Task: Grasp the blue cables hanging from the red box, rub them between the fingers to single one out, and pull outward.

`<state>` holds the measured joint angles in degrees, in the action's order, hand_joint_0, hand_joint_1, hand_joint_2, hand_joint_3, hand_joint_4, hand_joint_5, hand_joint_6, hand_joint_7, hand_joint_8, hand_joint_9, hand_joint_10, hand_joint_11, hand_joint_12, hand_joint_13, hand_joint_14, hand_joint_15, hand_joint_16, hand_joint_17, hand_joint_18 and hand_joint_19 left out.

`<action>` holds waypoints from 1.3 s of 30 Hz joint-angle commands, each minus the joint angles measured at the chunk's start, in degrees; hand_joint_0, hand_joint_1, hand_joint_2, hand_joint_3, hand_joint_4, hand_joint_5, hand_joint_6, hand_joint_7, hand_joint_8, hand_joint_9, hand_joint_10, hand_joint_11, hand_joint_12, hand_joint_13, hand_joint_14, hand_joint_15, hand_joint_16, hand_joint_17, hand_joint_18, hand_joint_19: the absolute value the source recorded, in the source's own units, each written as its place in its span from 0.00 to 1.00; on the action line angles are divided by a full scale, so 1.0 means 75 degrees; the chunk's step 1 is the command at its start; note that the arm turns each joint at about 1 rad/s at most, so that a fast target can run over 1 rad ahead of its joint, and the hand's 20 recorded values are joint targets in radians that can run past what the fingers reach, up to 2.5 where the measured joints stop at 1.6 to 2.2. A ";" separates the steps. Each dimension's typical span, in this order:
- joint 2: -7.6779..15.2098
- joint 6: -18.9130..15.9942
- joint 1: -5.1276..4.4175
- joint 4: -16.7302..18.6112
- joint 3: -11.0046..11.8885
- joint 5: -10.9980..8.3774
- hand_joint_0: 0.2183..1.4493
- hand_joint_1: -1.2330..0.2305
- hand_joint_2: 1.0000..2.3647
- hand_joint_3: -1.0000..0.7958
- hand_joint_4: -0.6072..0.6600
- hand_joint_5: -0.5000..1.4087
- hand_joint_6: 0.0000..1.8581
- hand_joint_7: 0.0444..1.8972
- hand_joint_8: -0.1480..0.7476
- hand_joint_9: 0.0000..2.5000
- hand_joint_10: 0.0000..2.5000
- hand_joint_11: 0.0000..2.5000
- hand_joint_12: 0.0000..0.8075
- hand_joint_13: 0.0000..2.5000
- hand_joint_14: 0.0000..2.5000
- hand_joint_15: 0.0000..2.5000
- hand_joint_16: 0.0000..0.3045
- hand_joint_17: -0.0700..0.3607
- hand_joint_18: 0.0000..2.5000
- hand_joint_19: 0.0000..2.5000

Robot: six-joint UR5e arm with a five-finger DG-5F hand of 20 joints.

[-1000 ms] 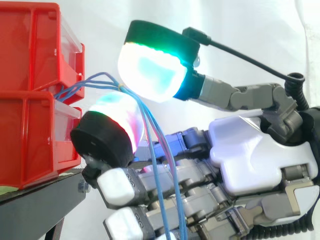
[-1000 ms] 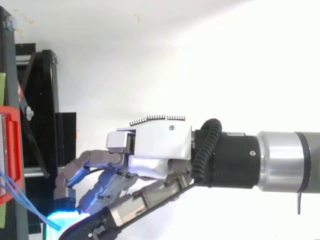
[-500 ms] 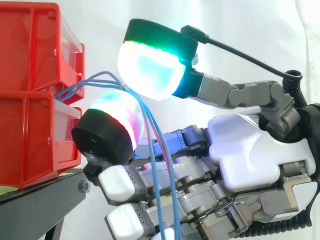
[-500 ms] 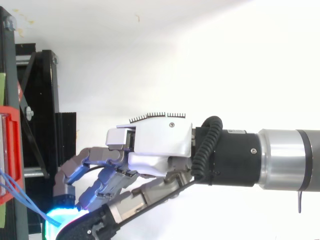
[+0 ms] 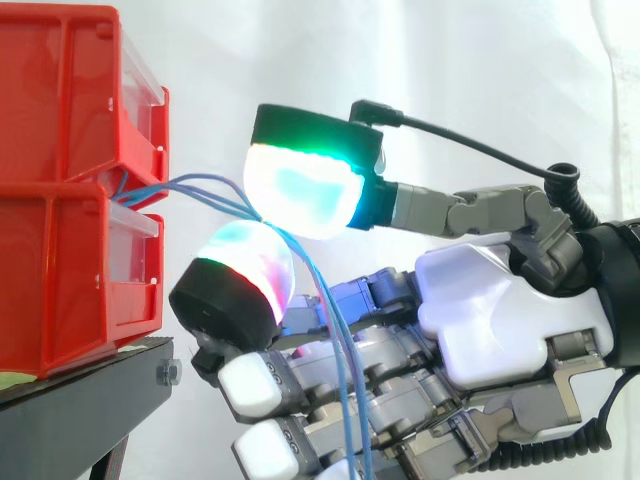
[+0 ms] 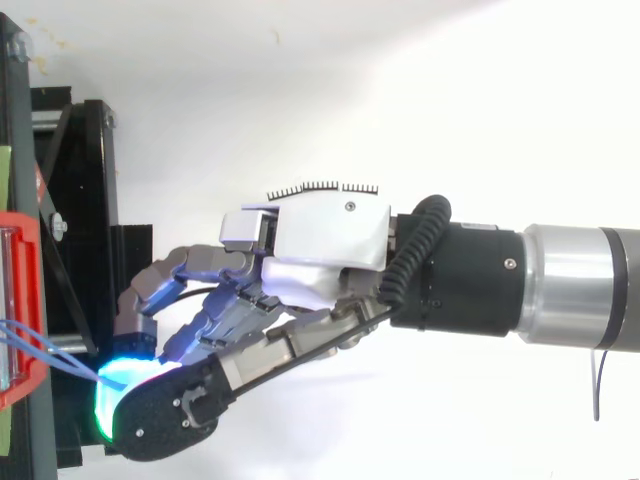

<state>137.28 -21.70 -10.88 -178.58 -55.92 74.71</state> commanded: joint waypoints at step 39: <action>-0.0152 0.0233 0.0197 -0.0553 0.0002 0.0046 0.28 0.39 0.00 0.30 0.59 0.18 0.47 0.52 0.49 0.34 0.00 0.17 0.46 0.32 0.01 0.21 0.14 0.39 0.29 0.23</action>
<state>136.70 -21.01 -9.54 -181.86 -55.90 75.06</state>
